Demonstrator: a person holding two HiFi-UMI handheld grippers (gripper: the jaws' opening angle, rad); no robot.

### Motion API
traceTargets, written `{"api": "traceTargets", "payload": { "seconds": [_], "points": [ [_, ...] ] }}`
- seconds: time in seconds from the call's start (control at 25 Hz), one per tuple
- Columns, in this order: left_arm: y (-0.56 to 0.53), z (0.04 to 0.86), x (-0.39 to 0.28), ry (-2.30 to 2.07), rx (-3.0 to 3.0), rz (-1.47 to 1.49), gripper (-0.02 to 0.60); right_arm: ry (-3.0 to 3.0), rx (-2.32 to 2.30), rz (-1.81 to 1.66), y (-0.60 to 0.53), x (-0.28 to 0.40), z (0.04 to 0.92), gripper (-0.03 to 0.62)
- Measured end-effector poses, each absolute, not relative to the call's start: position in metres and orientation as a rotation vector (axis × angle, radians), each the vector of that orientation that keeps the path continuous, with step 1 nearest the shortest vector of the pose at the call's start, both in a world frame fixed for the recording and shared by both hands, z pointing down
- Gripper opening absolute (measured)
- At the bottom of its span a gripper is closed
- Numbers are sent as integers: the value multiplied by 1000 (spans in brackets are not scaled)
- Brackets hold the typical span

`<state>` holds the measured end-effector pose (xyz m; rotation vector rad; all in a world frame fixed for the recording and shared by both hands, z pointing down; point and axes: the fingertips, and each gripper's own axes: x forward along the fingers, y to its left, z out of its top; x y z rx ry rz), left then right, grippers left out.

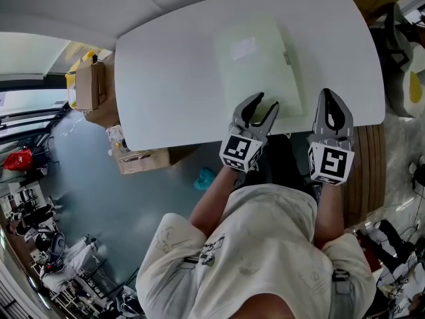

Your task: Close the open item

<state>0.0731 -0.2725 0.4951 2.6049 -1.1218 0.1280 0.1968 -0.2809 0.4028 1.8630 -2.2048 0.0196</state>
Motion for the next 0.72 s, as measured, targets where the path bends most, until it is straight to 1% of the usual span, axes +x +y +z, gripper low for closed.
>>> {"api": "traceTargets", "payload": {
  "seconds": [0.56, 0.72],
  "points": [
    [-311, 520, 55, -1289, 2425, 221, 186, -2237, 1782, 77, -320, 193, 421, 2],
    [-319, 529, 59, -1317, 2399, 299, 186, -2253, 1745, 105, -329, 194, 430, 2]
  ]
}}
